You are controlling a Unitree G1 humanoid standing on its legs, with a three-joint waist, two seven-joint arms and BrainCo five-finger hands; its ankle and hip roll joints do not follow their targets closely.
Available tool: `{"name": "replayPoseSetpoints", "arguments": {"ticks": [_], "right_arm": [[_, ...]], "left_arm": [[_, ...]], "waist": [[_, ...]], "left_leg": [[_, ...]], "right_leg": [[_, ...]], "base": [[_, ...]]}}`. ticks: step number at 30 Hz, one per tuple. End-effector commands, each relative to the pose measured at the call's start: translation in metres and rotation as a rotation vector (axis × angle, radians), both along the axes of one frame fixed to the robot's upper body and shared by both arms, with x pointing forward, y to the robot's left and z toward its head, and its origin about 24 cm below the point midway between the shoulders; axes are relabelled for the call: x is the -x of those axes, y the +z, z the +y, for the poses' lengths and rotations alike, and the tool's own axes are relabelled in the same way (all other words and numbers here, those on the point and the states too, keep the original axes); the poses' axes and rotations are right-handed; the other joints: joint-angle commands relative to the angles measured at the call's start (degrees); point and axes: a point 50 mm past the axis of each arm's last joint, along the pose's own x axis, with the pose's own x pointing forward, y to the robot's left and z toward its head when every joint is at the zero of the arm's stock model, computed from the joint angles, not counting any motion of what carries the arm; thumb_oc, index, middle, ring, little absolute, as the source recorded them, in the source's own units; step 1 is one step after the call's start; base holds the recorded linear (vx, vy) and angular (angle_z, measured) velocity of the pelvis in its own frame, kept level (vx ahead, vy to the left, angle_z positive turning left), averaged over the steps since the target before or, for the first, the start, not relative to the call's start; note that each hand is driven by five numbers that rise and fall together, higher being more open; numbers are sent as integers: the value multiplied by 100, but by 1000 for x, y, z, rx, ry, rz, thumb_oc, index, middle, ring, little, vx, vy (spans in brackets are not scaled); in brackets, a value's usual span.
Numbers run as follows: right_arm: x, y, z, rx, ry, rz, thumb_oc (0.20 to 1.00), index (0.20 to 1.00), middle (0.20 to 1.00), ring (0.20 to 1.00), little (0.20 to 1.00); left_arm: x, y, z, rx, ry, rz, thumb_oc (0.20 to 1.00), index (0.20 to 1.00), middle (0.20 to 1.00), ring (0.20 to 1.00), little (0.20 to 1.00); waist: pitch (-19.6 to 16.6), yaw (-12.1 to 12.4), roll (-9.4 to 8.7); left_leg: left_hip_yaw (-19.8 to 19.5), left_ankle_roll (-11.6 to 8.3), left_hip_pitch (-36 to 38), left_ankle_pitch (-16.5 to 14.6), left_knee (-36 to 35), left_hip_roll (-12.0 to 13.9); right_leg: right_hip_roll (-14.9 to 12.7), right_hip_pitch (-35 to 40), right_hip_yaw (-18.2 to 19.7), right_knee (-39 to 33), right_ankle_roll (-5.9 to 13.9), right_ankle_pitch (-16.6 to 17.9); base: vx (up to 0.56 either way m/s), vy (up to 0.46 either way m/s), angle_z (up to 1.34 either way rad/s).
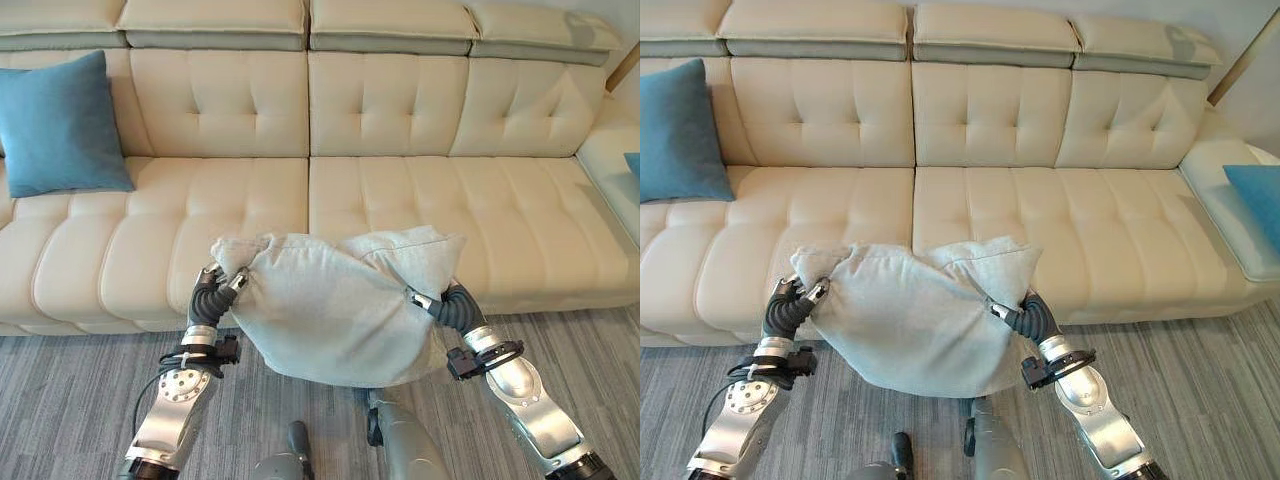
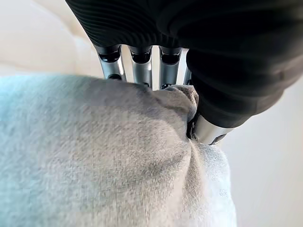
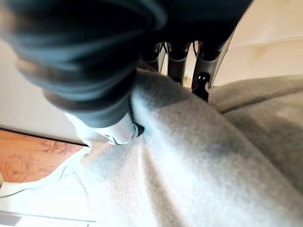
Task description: Pick up all the scattered cushions and arrange them neatly on the sofa.
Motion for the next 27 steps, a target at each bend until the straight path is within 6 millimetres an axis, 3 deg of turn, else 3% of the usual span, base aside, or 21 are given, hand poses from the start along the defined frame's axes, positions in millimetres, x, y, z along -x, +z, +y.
{"name": "replayPoseSetpoints", "arguments": {"ticks": [1, 2, 3, 5, 6, 7, 9, 12, 16, 27], "right_arm": [[-2, 58, 16, -137, 130, -290, 200, 200, 200, 200, 200], [-2, 57, 13, -124, 123, -285, 200, 200, 200, 200, 200], [-1, 58, 10, -109, 114, -291, 200, 200, 200, 200, 200], [-1, 62, 7, -104, 109, -308, 200, 200, 200, 200, 200], [-2, 60, 3, -102, 89, -294, 200, 200, 200, 200, 200], [-2, 60, 2, -93, 84, -291, 200, 200, 200, 200, 200], [-2, 61, -2, -70, 69, -300, 200, 200, 200, 200, 200], [-2, 55, -7, -62, 30, -280, 200, 200, 200, 200, 200], [-2, 48, -4, -50, 19, -262, 200, 200, 200, 200, 200], [-20, 72, 17, -83, 64, -365, 200, 200, 200, 200, 200]], "left_arm": [[-2, 37, -32, -30, -206, -207, 200, 200, 200, 200, 200], [-2, 36, -34, -11, -215, -202, 200, 200, 200, 200, 200], [-2, 35, -36, 14, -226, -195, 200, 200, 200, 200, 200], [-2, 34, -39, 44, -244, -187, 200, 200, 200, 200, 200], [-4, 33, -40, 52, -250, -177, 200, 200, 200, 200, 200], [-5, 32, -42, 57, -266, -171, 200, 200, 200, 200, 200], [-6, 33, -45, 44, -284, -174, 200, 200, 200, 200, 200], [-4, 34, -44, 24, -279, -178, 200, 200, 200, 200, 200], [-1, 33, -38, -3, -269, -173, 200, 200, 200, 200, 200], [-16, 53, -26, -53, -209, -247, 200, 200, 200, 200, 200]], "waist": [[-391, -163, 41], [-446, -208, 76], [-463, -240, 122], [-430, -254, 31], [-452, -232, -35], [-409, -164, -34], [-372, -60, -158], [-302, 57, -145], [-369, 105, 34], [-545, 364, -14]], "left_leg": [[-265, -508, 1417, -459, 107, -37], [-290, -612, 1348, -230, 273, 19], [-277, -814, 1102, 204, 892, 147], [-142, -919, 512, 800, 2088, 344], [21, -766, 159, 750, 2457, 425], [59, -649, -137, 428, 2511, 367], [165, -408, -761, -85, 2013, 97], [68, -426, -1021, 31, 1198, 109], [-87, -331, -299, 248, -45, -137], [32, -172, 55, 229, -352, -226]], "right_leg": [[288, 318, -125, -38, 54, 562], [342, 386, -49, 4, -13, 572], [368, 493, -94, 53, -107, 558], [378, 762, -89, 44, -338, 399], [434, 990, -15, -7, -496, 184], [481, 1125, 71, -36, -513, 90], [376, 1418, 185, -146, -407, 5], [435, 1669, 320, -121, -386, -133], [468, 1654, 523, 75, -273, -136], [352, 1681, 566, 322, -147, -174]], "base": [[392, -203, 75], [220, -170, 54], [302, -242, 38], [328, -278, 53], [398, -257, 19], [363, -166, -42], [324, -47, -55], [231, 20, -43], [247, 179, -45], [8, 61, 11]]}}
